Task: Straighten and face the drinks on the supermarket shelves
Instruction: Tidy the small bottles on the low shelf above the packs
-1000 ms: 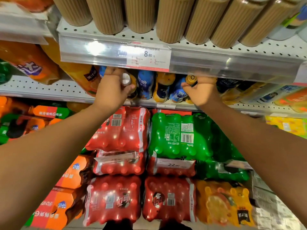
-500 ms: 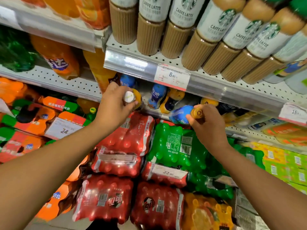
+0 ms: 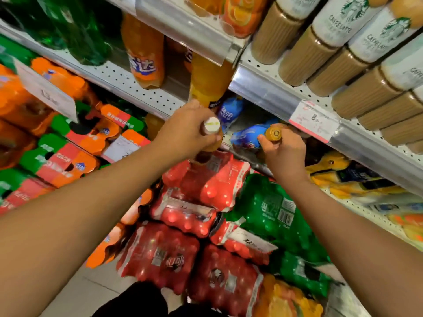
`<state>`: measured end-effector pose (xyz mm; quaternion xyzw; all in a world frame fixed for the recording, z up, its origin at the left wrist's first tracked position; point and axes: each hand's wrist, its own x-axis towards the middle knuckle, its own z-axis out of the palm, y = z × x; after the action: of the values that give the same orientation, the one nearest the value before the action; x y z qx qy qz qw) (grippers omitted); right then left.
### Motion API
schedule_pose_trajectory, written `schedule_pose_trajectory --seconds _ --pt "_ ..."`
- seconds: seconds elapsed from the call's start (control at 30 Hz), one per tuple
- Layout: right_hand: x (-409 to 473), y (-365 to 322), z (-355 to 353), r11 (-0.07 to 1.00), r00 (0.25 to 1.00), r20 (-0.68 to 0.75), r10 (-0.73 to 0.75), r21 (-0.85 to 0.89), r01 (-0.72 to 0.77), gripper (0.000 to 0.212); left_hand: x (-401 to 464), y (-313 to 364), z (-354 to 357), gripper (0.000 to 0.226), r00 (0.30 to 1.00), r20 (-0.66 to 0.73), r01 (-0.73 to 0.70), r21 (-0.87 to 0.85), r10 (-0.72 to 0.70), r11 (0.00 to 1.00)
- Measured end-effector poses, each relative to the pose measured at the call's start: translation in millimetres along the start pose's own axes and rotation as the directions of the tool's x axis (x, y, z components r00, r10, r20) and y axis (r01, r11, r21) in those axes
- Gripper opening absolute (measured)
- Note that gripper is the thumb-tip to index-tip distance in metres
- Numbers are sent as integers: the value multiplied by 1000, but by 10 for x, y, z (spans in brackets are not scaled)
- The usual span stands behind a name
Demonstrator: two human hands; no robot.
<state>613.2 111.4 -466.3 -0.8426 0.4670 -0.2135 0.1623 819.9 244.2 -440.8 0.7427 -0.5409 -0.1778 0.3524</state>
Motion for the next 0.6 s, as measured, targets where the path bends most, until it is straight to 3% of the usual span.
schedule_pose_trajectory --seconds 0.17,0.27,0.33,0.4,0.47,0.6 --pt "208 -14 211 989 989 58 136 55 -139 20 48 -123 27 32 1000 -16 -25 -110 23 994" --pt "342 33 327 969 954 168 248 -36 -245 21 2 -137 47 32 999 -35 8 -222 -16 975" --pt "467 23 393 942 919 212 333 -98 -320 33 7 -155 55 33 999 -29 5 -237 -12 971" --pt "596 -6 448 929 909 216 355 -189 -318 45 36 -160 56 32 1000 0 3 -231 -3 973" --pt "709 -69 483 911 898 215 384 -250 -329 43 59 -151 66 31 1000 25 4 -228 2 974" --pt "879 -179 548 869 841 220 494 -160 -469 36 46 -156 91 32 1000 27 10 -254 -3 967"
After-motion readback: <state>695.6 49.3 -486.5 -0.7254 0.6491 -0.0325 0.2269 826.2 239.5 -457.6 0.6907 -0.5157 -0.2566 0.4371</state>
